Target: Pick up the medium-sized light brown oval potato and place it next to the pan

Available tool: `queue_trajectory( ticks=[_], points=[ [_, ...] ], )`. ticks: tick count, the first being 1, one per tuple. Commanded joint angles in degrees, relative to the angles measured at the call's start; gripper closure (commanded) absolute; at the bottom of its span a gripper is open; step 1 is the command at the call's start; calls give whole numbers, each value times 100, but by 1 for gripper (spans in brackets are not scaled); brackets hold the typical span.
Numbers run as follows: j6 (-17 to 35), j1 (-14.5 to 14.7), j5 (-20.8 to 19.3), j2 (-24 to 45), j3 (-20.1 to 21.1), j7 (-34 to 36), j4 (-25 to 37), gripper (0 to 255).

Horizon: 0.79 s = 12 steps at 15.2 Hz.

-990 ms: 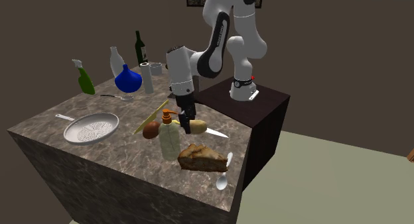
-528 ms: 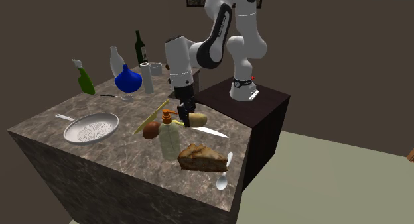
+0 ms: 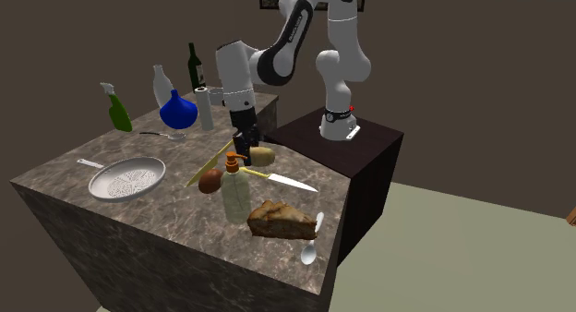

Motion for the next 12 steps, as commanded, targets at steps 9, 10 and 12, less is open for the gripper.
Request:
queue_trajectory(
  ticks=[9, 10, 12],
  points=[
    [-666, -826, -21, 505, -518, -1196, 822, 255],
    [-741, -907, -25, 577, -564, -1302, 937, 255],
    [-898, -1069, -33, 735, -652, -1508, 1187, 255]
  ],
)
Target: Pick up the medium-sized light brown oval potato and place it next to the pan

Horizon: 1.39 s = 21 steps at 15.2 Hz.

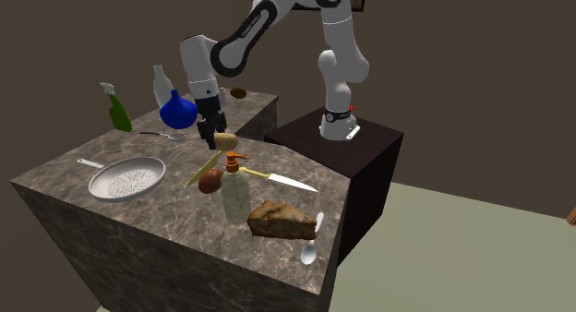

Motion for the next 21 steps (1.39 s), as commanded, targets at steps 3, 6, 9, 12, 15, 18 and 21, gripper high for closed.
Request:
queue_trajectory(
  ticks=[3, 6, 9, 12, 15, 18, 21],
  points=[
    [-327, -316, -15, 378, -158, -385, 583, 255],
    [-599, -562, -25, 689, -261, -649, 1079, 255],
    [-897, -812, -33, 1044, -348, -886, 1652, 255],
    [-1228, -1066, -39, 1447, -420, -1095, 2314, 255],
    [-1601, -1329, -45, 1912, -473, -1269, 3089, 255],
    [-2038, -1607, -52, 2463, -508, -1403, 4024, 255],
    [-2701, -1965, -64, 3304, -520, -1485, 5487, 255]
  ],
)
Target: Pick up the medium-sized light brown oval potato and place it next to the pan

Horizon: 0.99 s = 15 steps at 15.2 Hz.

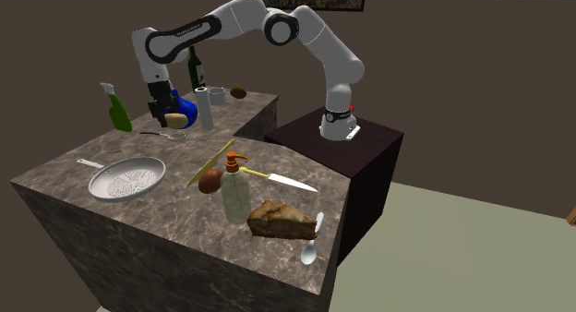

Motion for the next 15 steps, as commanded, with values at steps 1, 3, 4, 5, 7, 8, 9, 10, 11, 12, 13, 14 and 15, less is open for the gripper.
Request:
queue_trajectory(
  ticks=[1, 3, 4, 5, 7, 8, 9, 10, 11, 12, 13, 14, 15],
  points=[
    [-237, -134, -3, 417, 6, -22, 639, 255],
    [-125, -131, 8, 467, 12, -51, 574, 255],
    [-68, -129, 14, 492, 15, -66, 540, 255],
    [-15, -127, 20, 521, 18, -80, 513, 255],
    [90, -125, 31, 582, 24, -108, 466, 255],
    [140, -125, 37, 615, 27, -121, 447, 255],
    [191, -124, 43, 648, 31, -135, 429, 255],
    [238, -124, 49, 685, 35, -147, 417, 255],
    [288, -124, 55, 719, 38, -160, 399, 255],
    [334, -125, 61, 759, 42, -172, 392, 255],
    [380, -125, 67, 797, 46, -185, 383, 255],
    [426, -125, 73, 837, 51, -197, 375, 255],
    [471, -126, 79, 878, 55, -209, 370, 255]
  ],
)
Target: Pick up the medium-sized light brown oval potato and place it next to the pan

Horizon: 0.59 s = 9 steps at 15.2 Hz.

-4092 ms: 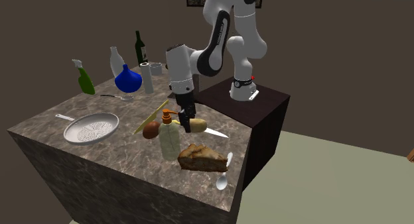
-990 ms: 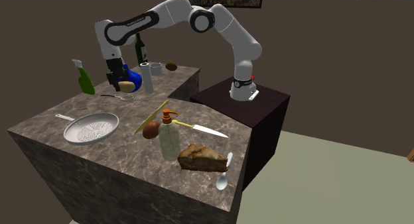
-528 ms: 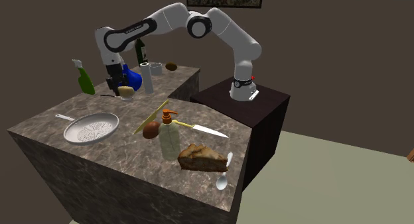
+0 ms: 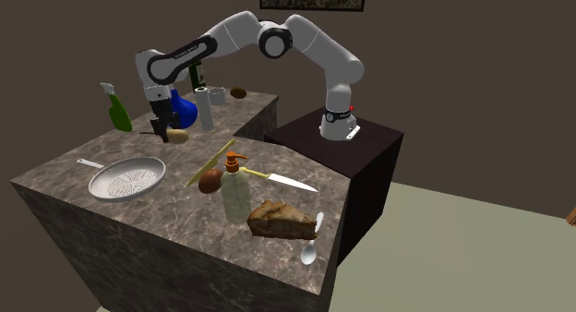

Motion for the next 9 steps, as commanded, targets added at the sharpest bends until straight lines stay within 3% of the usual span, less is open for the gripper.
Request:
queue_trajectory(
  ticks=[1, 9],
  points=[
    [101, 2, 13, 61, 8, -26, -39, 255],
    [399, -10, 55, 405, 43, -104, 0, 255]
  ],
)
